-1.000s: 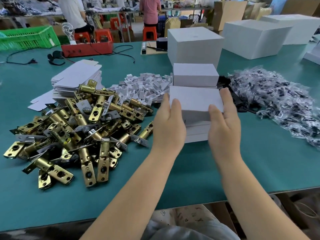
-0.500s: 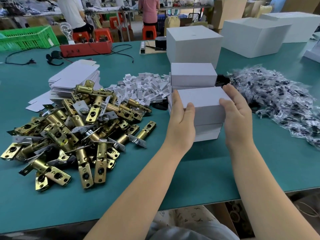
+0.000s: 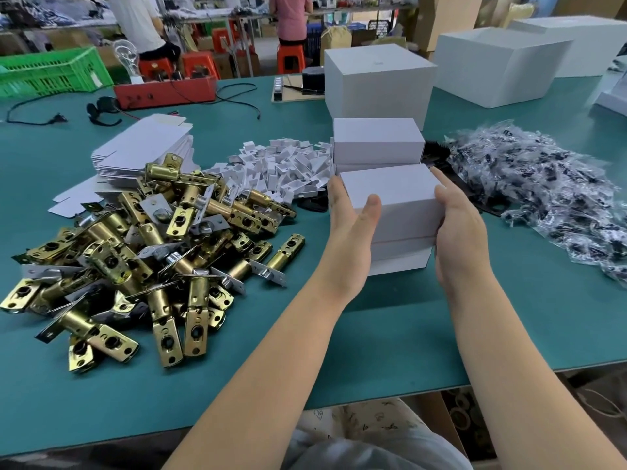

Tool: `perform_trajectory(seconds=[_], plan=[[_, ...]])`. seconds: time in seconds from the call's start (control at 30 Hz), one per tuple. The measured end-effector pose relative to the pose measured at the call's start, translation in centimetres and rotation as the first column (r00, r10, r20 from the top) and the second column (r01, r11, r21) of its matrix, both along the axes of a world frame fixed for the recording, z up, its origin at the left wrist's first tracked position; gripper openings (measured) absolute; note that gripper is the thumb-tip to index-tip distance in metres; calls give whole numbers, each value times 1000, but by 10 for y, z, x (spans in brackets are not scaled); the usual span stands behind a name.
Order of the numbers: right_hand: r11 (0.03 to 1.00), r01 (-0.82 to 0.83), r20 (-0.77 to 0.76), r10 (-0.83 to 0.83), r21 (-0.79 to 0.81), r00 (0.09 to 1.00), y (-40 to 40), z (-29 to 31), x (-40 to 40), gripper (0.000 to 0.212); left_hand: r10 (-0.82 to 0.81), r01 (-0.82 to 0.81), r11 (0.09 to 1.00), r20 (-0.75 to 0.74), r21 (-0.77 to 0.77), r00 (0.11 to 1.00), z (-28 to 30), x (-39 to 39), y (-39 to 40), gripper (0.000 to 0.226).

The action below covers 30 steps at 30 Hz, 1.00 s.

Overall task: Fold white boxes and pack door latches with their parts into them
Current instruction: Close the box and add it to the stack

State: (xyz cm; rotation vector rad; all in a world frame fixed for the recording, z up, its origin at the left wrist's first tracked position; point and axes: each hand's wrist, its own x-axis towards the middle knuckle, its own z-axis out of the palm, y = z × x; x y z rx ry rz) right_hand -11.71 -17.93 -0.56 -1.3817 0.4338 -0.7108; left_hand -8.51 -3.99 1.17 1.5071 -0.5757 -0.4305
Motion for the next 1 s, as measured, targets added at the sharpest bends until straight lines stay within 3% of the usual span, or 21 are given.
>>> perform_trajectory(seconds=[0.1, 0.37, 0.43, 0.5, 0.57, 0.6, 0.67, 0.77, 0.93, 1.0], plan=[[1000, -13, 7, 13, 5, 1000, -1, 1, -1, 51, 5, -5, 1000, 5, 0, 1000, 1, 1, 1, 68], [1000, -18, 5, 18, -16, 1000, 0, -4, -2, 53, -36, 35, 999, 38, 34, 999, 5, 3, 7, 70], [986, 122, 95, -112, -110, 989, 6, -10, -7, 53, -28, 16, 993, 103, 113, 994, 9, 9, 14, 69], [839, 398, 345, -273, -372, 898, 15, -13, -15, 45, 41, -86, 981, 251, 173, 967, 21, 24, 26, 66], [575, 553, 607, -118, -604, 786, 24, -12, -20, 29, 160, -239, 953, 357, 188, 920, 39, 50, 43, 58], [472, 555, 638, 22, -685, 769, 32, -12, -20, 21, 228, -323, 925, 390, 198, 892, 48, 68, 53, 50], [346, 441, 531, 235, -828, 814, 52, -13, -19, 12, 330, -490, 836, 485, 248, 809, 64, 105, 75, 36], [193, 143, 212, 407, -971, 889, 78, -21, -13, 10, 346, -643, 689, 627, 334, 697, 80, 156, 101, 31], [-98, -248, -266, 425, -964, 865, 89, -33, -4, 10, 186, -741, 381, 740, 553, 647, 77, 221, 122, 27], [-118, -366, -382, 382, -923, 841, 91, -37, -4, 20, 173, -755, 239, 738, 611, 652, 70, 235, 129, 29]])
